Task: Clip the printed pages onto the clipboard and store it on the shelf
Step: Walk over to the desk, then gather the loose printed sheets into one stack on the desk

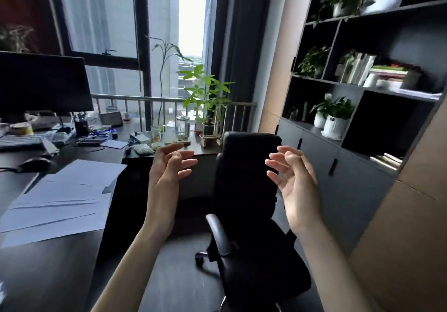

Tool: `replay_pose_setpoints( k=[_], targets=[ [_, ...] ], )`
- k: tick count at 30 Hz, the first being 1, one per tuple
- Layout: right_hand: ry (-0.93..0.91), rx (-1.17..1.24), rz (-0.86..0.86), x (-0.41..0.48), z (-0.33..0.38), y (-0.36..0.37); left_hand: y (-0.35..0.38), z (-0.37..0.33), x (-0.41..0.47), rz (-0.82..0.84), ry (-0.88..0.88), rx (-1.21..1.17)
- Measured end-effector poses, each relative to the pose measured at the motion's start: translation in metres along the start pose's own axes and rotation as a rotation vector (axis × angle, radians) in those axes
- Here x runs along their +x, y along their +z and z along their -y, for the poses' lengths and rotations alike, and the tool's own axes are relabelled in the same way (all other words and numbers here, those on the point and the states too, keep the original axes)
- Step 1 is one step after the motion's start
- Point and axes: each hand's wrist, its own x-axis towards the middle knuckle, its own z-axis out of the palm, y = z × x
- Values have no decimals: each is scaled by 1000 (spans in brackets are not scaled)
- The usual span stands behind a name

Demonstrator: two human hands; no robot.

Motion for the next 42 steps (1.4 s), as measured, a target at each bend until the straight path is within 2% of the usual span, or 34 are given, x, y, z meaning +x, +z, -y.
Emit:
replay_pose_setpoints(
  k=[15, 22, 32, 38, 42],
  targets=[
    [223, 251, 534, 242, -162, 112, -29, 101, 166, -525, 96, 277],
    [369, 299, 676, 301, -233, 182, -74, 131, 208, -766, 91, 376],
    [421, 313, 787, 369, -331, 326, -179, 183, 328, -885, 147, 428],
    [441, 301, 857, 400, -378, 434, -253, 194, 403, -952, 136, 433],
    [498, 259, 896, 404, -417, 496, -301, 205, 423, -1034, 103, 427]
  ],
)
